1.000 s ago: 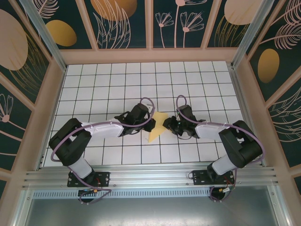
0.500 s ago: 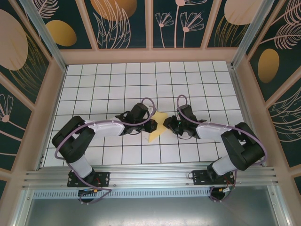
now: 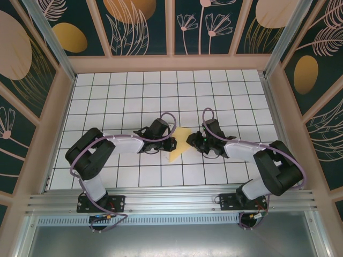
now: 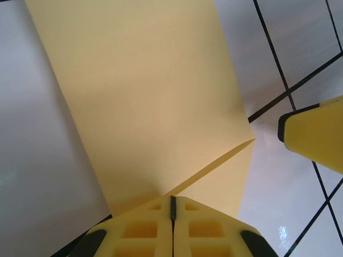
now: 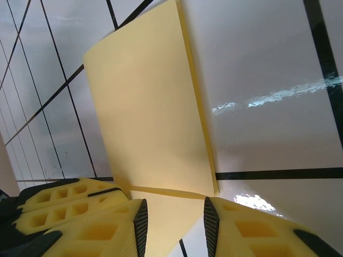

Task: Fold a paper plane with a square sheet of paper (pick it up from the middle)
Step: Third fold the triangle at the center of the table.

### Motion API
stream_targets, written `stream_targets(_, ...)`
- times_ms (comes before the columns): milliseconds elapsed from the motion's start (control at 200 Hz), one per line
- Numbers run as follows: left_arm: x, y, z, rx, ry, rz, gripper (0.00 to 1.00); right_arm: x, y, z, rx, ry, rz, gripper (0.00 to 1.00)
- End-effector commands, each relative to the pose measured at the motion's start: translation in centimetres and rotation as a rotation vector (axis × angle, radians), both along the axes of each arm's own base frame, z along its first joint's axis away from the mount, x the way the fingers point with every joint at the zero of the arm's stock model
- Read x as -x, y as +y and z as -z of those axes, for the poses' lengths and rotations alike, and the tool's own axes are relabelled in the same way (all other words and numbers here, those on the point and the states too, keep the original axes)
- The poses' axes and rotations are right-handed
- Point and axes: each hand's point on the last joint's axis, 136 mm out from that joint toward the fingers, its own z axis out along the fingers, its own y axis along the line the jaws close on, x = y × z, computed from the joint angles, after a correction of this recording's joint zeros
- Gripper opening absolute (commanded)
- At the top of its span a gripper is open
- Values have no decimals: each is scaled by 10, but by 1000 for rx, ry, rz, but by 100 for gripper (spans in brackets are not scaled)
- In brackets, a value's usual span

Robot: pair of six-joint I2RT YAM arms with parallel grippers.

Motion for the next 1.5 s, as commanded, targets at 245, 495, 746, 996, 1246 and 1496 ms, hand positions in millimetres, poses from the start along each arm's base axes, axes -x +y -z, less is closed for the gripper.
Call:
stream_targets(245,0,12,17,-70,13,-16,6,-4,7,-1,-21,-6,-3,39)
stream_targets(495,1,11,12,-50,3,-12,6,-6,9,4,-15,10,-1,39)
stream_targets(746,-2,8,-1,-23,-20,-13,7,-8,15,5,-41,16,-8,40)
stream_targets(996,-4,13,-5,-9,-38,-34,9,-11,18,4,-60,12,-11,40)
stream_targets(1246,-7,20,-2,-13,-34,-52,12,-13,21,2,-80,12,-9,40)
stream_targets(1496,-6,22,9,-26,-19,-55,11,-11,14,-2,-40,-1,2,40)
